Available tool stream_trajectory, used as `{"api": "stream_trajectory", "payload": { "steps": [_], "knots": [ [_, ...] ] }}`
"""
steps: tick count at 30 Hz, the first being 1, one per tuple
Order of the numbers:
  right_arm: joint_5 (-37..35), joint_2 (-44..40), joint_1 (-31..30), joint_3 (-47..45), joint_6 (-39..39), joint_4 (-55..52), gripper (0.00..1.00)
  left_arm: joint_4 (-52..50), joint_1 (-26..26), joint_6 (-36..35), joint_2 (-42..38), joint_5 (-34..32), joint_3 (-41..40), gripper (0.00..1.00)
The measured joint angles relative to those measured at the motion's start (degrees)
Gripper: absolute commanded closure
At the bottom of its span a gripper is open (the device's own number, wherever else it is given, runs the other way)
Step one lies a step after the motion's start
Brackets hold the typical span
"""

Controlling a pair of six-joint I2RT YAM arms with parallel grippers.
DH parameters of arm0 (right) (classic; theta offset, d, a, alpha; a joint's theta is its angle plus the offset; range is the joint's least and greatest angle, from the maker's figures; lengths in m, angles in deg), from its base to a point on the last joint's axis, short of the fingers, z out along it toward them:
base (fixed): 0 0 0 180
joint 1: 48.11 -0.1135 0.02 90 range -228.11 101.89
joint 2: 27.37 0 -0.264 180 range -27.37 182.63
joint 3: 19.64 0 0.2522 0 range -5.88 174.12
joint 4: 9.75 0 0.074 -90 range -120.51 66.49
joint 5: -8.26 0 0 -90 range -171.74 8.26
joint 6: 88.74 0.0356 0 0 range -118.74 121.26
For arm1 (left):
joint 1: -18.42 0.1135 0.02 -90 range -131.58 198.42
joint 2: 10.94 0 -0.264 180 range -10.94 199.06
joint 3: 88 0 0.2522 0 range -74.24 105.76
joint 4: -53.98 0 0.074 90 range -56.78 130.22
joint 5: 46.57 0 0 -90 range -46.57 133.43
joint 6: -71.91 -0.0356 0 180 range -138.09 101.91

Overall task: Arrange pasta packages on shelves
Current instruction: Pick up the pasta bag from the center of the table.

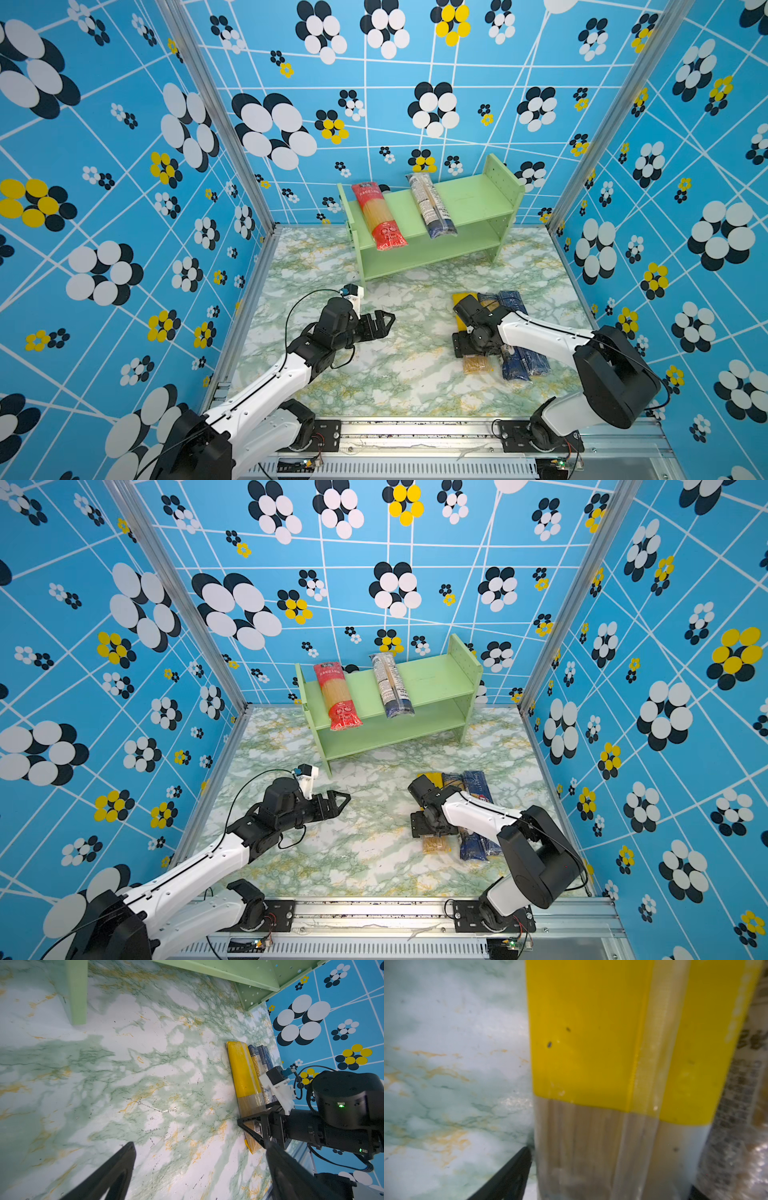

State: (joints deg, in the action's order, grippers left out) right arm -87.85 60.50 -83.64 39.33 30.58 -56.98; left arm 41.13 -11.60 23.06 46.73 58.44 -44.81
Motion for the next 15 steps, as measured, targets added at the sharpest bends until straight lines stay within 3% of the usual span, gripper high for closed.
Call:
{"api": "stream_trajectory", "payload": {
  "steps": [15],
  "knots": [
    [-0.7, 0.6, -0.3, 0.1, 1.0, 1.2, 0.22, 0.0, 0.0, 0.0, 0.0, 0.0, 0.0, 0.01]
  ]
}}
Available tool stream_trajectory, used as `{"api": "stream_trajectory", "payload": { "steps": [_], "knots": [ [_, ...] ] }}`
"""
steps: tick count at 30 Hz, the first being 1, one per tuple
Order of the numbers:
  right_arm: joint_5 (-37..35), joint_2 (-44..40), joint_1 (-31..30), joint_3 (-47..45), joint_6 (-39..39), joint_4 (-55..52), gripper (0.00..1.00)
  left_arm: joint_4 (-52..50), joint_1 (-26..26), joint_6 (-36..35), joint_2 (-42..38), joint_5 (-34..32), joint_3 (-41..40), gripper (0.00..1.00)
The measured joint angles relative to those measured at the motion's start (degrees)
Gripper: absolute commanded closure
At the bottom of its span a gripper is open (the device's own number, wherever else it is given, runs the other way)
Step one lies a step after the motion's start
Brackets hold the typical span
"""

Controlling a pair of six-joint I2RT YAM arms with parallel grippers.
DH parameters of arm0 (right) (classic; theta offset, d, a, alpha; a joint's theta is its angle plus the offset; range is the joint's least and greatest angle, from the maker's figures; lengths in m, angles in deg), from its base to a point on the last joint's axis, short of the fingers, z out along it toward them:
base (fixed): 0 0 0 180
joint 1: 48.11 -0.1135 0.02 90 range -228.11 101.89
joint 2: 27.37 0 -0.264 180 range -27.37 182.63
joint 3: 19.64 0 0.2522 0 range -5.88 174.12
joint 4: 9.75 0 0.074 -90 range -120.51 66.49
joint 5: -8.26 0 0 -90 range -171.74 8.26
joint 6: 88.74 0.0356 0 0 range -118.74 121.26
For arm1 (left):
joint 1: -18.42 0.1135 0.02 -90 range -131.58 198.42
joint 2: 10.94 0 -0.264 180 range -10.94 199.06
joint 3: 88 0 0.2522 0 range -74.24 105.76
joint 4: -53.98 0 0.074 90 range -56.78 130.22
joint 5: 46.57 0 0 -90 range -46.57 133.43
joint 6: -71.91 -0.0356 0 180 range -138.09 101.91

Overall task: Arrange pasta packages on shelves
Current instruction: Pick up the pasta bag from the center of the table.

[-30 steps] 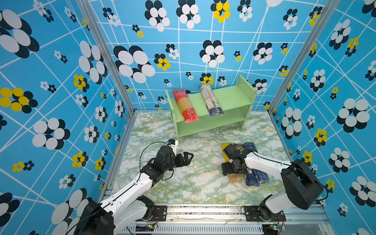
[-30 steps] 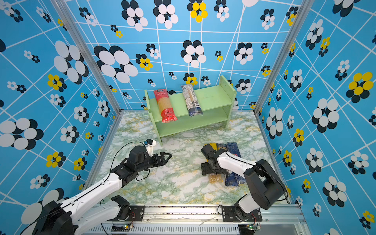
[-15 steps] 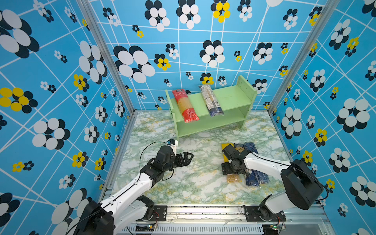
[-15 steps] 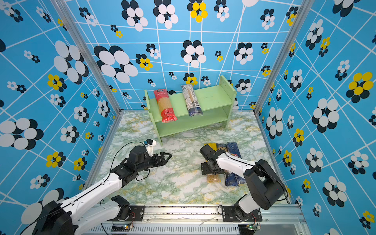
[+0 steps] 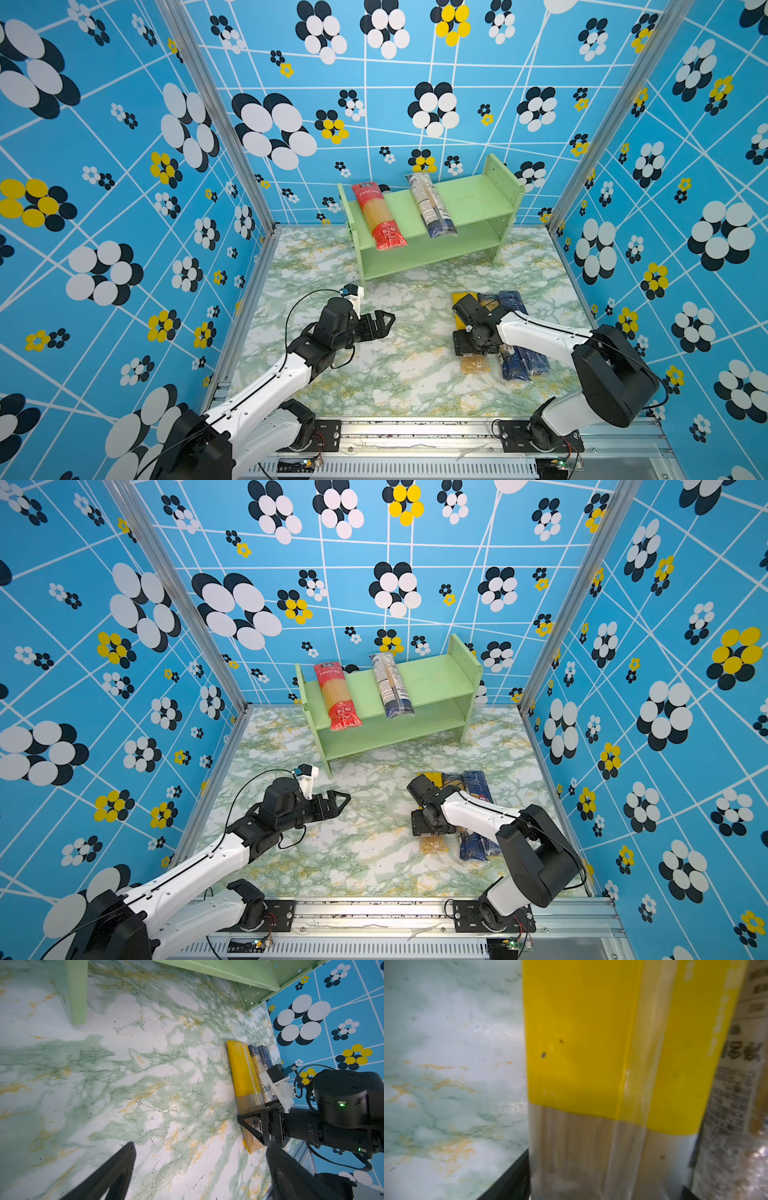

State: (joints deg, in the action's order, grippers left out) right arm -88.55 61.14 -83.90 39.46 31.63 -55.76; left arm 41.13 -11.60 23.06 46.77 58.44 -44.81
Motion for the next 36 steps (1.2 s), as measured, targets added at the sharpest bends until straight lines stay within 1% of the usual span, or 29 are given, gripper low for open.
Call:
{"api": "stream_trajectory", "payload": {
  "steps": [14, 22, 36],
  "knots": [
    [-1.4, -0.2, -0.6, -0.6, 2.0, 1.9, 0.29, 0.0, 0.0, 0.0, 0.0, 0.0, 0.0, 0.01],
    [-2.0, -0.3, -0.7, -0.9, 2.1, 3.0, 0.36, 0.0, 0.0, 0.0, 0.0, 0.0, 0.0, 0.01],
    [-2.9, -0.5, -0.9, -1.3, 2.4, 4.2, 0.45, 0.0, 0.0, 0.0, 0.0, 0.0, 0.0, 0.01]
  ]
}}
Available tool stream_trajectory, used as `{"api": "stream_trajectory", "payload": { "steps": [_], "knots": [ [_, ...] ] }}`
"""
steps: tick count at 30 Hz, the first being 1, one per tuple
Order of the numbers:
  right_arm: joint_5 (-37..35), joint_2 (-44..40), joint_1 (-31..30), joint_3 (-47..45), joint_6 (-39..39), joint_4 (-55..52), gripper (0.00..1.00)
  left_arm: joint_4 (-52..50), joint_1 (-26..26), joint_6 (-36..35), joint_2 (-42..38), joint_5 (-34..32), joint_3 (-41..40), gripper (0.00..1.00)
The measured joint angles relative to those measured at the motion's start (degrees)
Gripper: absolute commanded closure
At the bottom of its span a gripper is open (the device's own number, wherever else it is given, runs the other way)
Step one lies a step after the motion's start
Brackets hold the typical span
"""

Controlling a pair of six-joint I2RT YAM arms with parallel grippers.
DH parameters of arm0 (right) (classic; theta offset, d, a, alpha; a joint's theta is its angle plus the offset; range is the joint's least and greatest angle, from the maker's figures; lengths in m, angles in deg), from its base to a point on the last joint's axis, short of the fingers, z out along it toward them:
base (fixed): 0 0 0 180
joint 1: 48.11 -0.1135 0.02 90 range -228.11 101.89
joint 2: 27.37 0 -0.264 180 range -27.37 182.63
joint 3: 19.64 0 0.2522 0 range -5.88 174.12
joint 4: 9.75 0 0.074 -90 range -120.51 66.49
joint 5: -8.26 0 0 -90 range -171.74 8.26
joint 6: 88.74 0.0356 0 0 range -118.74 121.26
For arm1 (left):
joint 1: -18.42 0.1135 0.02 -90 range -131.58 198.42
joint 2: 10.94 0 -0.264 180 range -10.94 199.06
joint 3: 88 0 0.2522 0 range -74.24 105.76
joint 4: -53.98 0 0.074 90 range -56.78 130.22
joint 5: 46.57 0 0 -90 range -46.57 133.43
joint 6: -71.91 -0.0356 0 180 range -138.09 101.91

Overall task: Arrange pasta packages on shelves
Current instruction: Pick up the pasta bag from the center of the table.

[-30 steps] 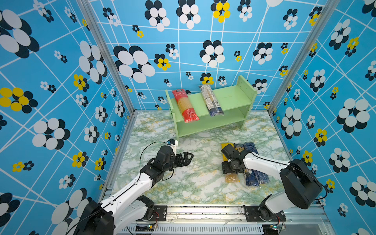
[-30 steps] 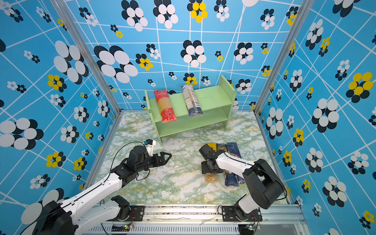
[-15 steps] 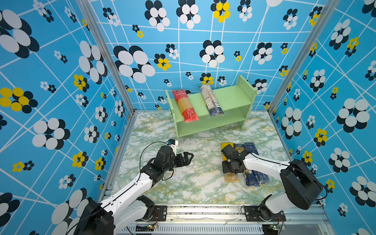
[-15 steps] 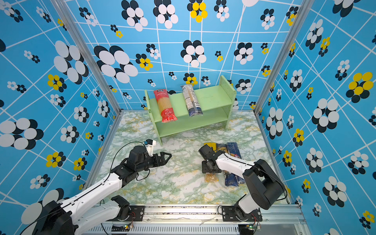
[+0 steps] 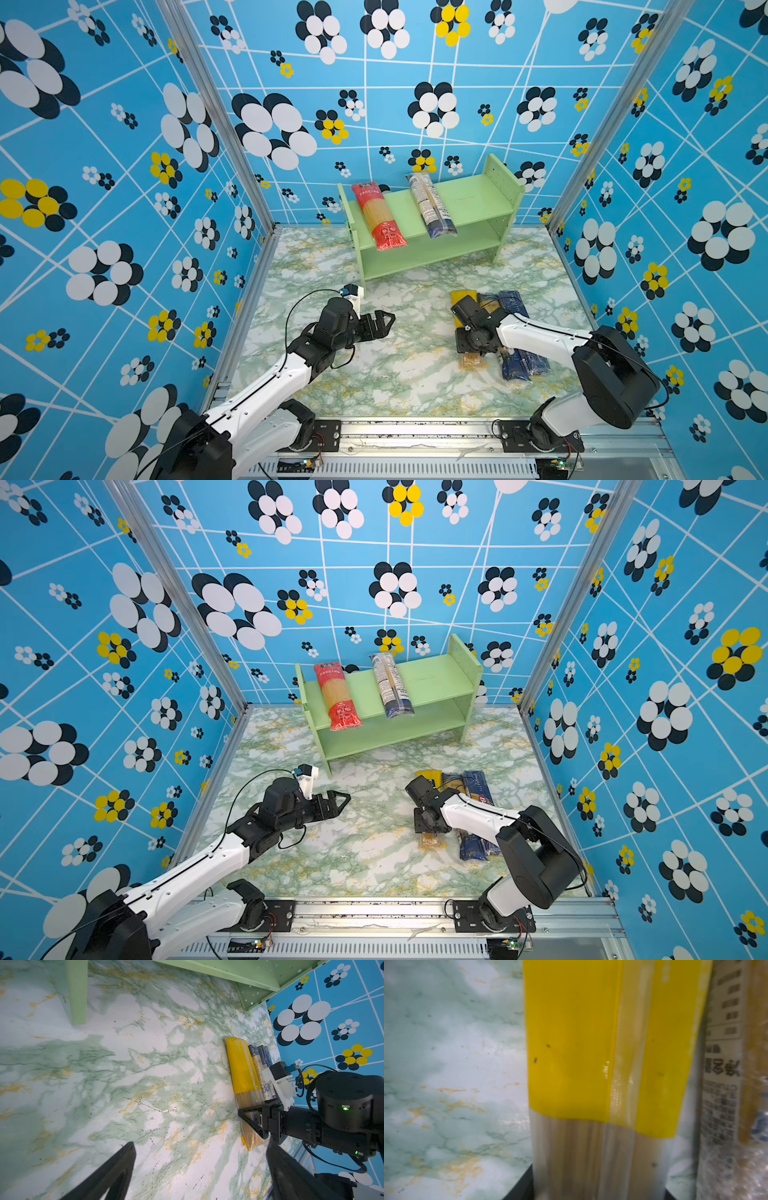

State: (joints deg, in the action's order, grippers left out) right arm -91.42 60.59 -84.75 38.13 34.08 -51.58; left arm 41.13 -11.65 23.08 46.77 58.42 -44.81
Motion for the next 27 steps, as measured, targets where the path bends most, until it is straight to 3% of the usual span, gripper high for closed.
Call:
{"api": "stream_trajectory", "payload": {
  "steps": [27],
  "knots": [
    [-0.3, -0.2, 0.0, -0.2, 0.3, 0.9, 0.66, 0.0, 0.0, 0.1, -0.3, 0.0, 0.0, 0.01]
  ]
}}
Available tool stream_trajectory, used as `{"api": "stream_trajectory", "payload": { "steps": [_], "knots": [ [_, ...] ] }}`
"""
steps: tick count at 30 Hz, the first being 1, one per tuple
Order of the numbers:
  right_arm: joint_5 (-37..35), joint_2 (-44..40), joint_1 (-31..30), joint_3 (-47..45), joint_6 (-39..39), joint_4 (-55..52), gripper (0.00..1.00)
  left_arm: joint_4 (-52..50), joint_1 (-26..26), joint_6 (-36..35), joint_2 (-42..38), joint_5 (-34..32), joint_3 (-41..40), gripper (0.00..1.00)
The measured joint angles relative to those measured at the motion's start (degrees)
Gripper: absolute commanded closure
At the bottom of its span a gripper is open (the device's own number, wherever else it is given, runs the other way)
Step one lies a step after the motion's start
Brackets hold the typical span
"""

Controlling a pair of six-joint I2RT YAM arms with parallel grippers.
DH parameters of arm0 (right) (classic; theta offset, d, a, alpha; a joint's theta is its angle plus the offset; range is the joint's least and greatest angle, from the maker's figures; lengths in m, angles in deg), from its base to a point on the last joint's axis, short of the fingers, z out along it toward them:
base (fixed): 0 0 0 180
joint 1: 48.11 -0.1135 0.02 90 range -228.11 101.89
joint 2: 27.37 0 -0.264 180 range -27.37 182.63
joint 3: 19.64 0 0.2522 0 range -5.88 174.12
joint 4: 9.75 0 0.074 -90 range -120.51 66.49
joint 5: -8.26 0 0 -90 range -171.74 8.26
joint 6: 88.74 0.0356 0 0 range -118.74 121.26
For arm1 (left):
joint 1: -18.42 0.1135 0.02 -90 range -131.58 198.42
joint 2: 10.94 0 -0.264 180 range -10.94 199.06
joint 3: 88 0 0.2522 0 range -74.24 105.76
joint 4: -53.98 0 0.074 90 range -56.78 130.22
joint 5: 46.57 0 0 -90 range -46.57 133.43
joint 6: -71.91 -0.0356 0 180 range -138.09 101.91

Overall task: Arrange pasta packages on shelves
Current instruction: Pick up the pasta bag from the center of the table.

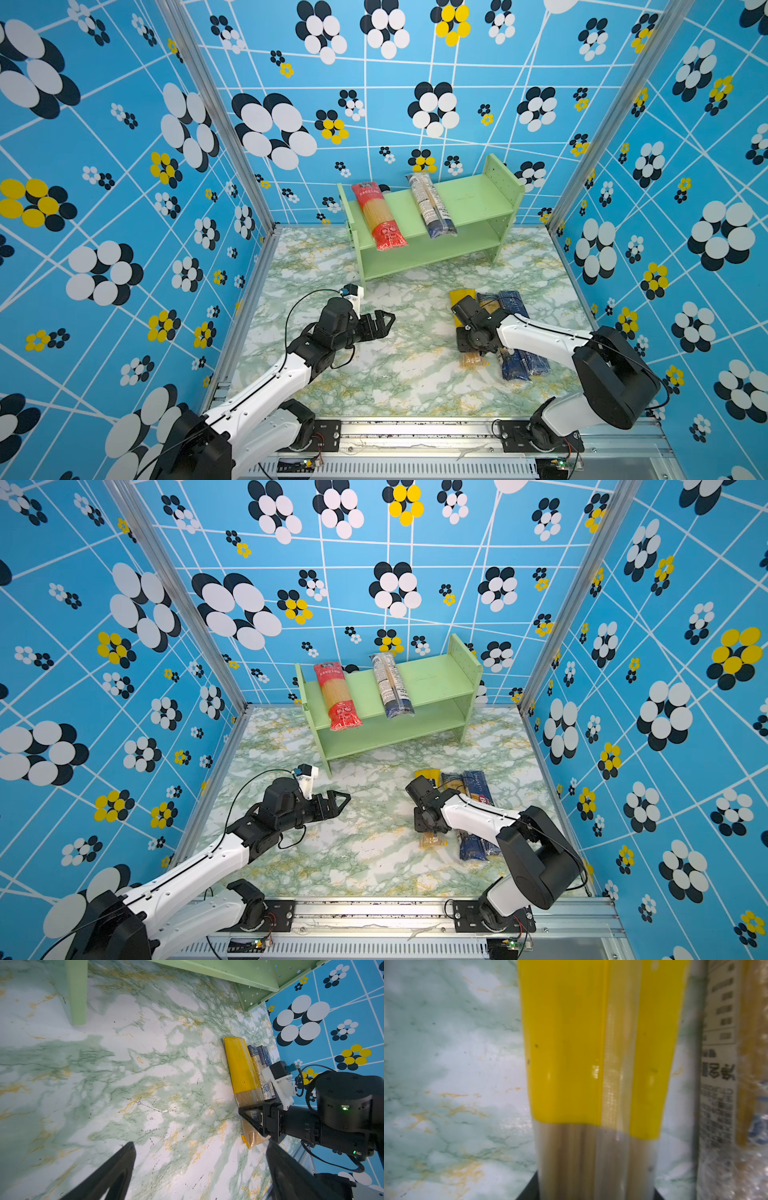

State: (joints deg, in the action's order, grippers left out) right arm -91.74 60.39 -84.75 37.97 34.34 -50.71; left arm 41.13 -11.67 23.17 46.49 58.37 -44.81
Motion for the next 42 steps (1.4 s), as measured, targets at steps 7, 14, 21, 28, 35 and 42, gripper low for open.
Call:
{"api": "stream_trajectory", "payload": {
  "steps": [7, 14, 21, 28, 35, 42],
  "knots": [
    [0.0, -0.6, 0.0, -0.3, 0.0, 0.4, 0.72, 0.0, 0.0, 0.2, -0.3, -0.2, 0.0, 0.01],
    [0.0, -1.2, 0.0, -0.9, 0.0, 0.9, 0.74, 0.1, -0.1, 0.2, -0.3, -0.2, 0.0, 0.01],
    [0.0, -1.9, 0.0, -1.3, -0.1, 1.3, 0.71, 0.9, -0.4, 0.3, -0.3, -0.2, 0.0, 0.01],
    [0.0, -2.7, 0.0, -1.9, -0.9, 1.5, 0.80, 0.9, -0.4, 0.3, -0.2, -0.2, 0.0, 0.01],
    [0.0, -3.2, 0.0, -2.1, -0.9, 1.4, 0.86, 0.9, -0.4, 0.3, -0.2, -0.2, 0.0, 0.01],
    [0.1, -4.3, 0.0, -2.6, -1.2, 0.0, 0.93, 0.9, -0.4, 0.3, -0.2, -0.2, 0.0, 0.01]
  ]
}}
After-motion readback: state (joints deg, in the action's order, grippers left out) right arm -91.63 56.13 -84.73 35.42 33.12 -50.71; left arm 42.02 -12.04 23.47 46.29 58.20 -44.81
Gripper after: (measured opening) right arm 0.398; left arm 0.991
